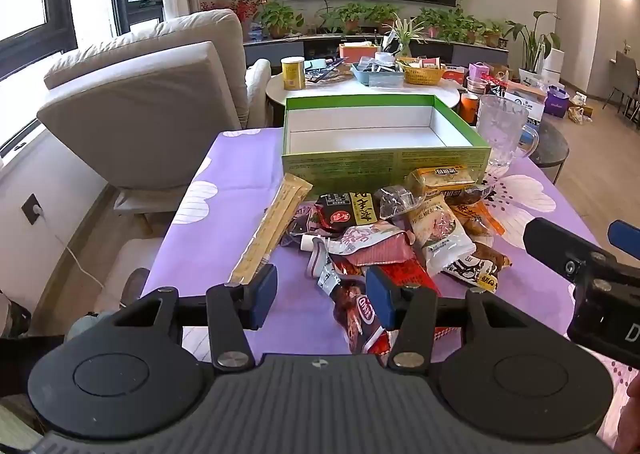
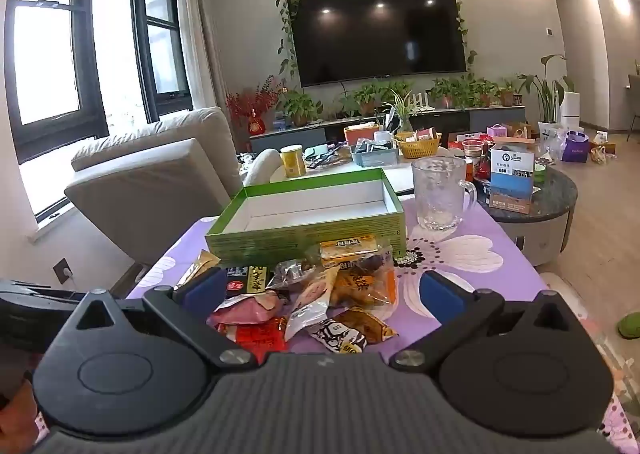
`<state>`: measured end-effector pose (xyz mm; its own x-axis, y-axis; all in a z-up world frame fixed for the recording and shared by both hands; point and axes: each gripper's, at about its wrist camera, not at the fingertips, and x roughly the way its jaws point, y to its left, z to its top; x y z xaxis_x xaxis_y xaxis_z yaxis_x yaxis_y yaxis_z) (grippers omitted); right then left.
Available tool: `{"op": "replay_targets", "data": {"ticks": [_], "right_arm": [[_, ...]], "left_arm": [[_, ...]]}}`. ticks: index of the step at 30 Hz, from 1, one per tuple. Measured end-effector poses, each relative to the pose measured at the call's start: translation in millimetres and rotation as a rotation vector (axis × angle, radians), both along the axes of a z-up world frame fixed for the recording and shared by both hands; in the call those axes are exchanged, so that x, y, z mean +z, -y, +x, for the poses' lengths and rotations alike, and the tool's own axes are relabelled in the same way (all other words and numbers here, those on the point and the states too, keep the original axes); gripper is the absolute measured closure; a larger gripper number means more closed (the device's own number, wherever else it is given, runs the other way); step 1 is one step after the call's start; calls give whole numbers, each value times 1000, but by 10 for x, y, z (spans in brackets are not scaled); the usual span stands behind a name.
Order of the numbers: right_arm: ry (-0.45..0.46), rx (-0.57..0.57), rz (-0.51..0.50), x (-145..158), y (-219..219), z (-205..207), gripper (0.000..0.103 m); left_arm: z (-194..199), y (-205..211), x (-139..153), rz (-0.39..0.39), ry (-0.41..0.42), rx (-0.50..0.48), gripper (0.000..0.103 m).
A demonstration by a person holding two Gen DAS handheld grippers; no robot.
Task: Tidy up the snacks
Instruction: 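Move the left tool toward the long tan stick snack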
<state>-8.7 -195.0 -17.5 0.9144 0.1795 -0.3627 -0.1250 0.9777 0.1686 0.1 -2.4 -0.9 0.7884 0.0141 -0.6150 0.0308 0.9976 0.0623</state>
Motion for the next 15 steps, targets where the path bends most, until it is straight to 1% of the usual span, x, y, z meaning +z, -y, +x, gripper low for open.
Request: {"op": "replay_targets", "data": {"ticks": [1,2,3,4,7,9,12,15], "right_arm": [[0,-1,-1,-3,9,-2,57],[-2,-2,-4,-7,15,-1,57],[-5,-4,-8,-12,18,2,57],[-9,-6,-12,-18,17,7,57],[-13,-13,-13,-15,-28,-46,57],[-21,-14,-16,-27,-79,-44,57],[-30,-10,22,-82,45,-73,57],[-39,-7,11,-107,-7,-81,57]], "left_arm": [[0,10,-4,4,1,0,57],[-89,-15,20,-17,34,5,57],[-111,-14,19,-15,35,4,57],[-74,-41,-2,-27,8,7,57],[-150,-95,24,-18,4,16,57],[-114,-109,-5,-17,-14,20,57],[-70,-132,-73,-24,-39,27,57],[-48,-153,-102,-30,-54,31,57]]}}
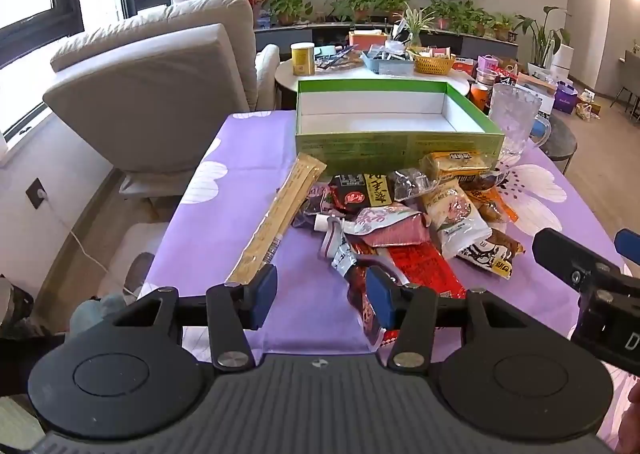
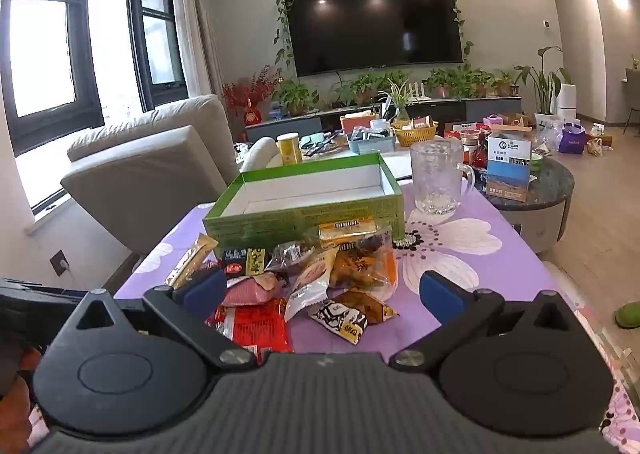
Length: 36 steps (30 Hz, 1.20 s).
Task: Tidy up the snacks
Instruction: 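Move the left tool toward the long tan stick snack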
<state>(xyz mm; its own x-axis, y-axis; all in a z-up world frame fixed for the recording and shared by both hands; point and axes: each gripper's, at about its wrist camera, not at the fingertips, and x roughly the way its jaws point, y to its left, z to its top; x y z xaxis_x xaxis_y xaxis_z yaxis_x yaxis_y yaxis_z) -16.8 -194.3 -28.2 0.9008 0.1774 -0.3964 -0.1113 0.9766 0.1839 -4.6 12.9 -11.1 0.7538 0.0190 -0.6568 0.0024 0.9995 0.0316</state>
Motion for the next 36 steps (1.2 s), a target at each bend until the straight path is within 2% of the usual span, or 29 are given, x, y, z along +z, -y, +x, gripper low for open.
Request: {"op": "replay_targets", "data": {"ticks": [36], "right_arm": [[-38,11,-25,-81,-74,-26,57]], "left_arm": [[37,-159,-49,-4,-21,57,57]]}}
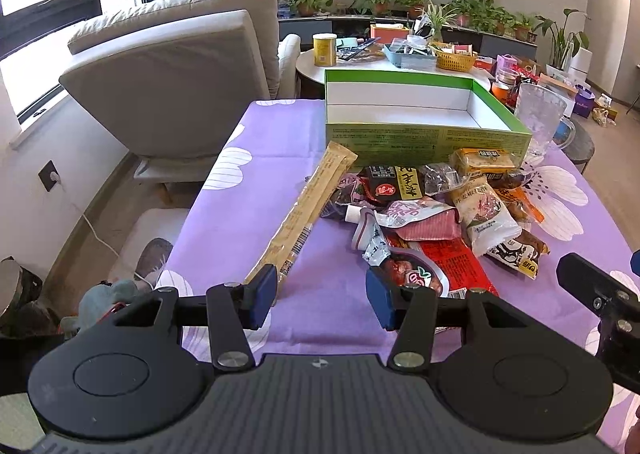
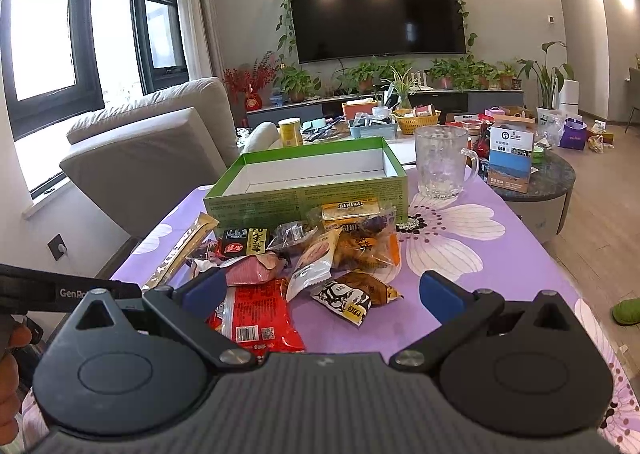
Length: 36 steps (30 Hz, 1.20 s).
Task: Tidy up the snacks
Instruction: 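Move the left tool toward the long tan stick snack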
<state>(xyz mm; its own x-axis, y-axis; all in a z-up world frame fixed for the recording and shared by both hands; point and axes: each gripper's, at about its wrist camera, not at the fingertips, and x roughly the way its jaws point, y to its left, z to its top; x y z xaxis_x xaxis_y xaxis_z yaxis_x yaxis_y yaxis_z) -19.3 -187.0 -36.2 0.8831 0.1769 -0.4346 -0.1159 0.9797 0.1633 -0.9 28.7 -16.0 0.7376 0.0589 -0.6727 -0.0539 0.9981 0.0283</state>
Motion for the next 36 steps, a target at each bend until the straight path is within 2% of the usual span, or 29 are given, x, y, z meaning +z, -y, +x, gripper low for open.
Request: {"op": "replay_targets", "data": {"ticks": [36], "right_arm": [[-19,9,-4,-66,-25,-35,57]], "left_arm": [[-13,11,-26,6,-15,8,57]]}}
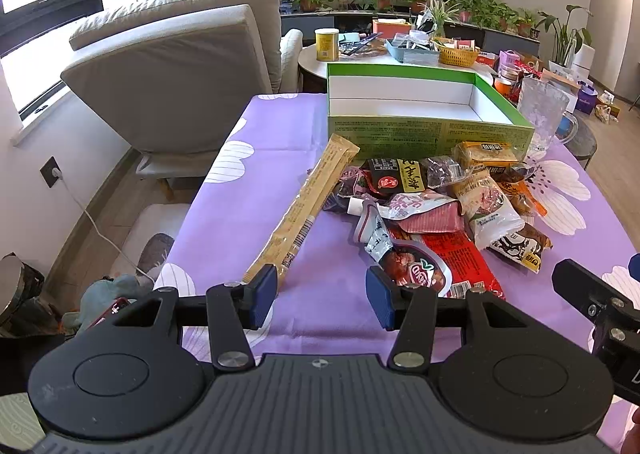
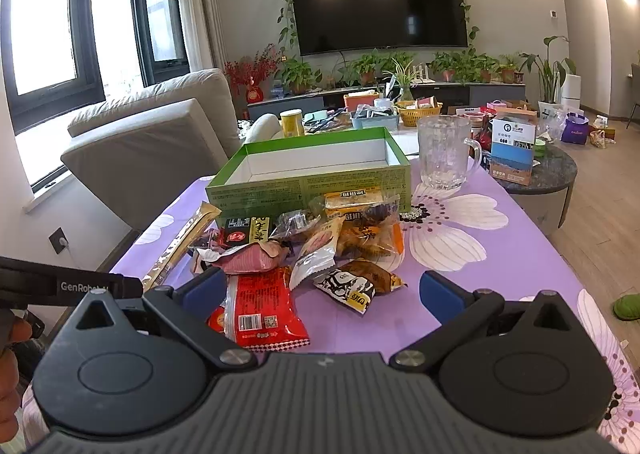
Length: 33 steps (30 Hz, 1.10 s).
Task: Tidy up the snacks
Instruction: 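Move the left tool toward the long tan stick snack, then grasp the tan stick snack with the left tool while the right tool grasps the red noodle pack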
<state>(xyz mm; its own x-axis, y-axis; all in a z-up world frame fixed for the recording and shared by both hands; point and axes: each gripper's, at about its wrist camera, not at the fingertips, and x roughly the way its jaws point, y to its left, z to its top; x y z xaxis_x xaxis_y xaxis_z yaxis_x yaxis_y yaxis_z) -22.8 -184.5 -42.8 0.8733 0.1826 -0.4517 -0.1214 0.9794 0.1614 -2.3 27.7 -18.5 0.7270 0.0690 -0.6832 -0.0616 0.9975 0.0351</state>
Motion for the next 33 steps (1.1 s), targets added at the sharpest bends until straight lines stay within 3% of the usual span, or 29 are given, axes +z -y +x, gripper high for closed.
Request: {"op": "replay_targets", "data": {"ticks": [12,21,26,33], "right_arm": [[-14,0,-11,13,-17,38,57],[-35,1,-29,13,-61,102,57],[-51,1,-39,-19,-87,151,57],[-72,11,-76,-49,-159,255,57]], "left_arm": [[30,-37,6,10,7,-1,57],[169,-295,10,-12,33,18,57],[345,-413,-66,17,34,17,57],[587,-512,-185,12,39,-61,57]]}}
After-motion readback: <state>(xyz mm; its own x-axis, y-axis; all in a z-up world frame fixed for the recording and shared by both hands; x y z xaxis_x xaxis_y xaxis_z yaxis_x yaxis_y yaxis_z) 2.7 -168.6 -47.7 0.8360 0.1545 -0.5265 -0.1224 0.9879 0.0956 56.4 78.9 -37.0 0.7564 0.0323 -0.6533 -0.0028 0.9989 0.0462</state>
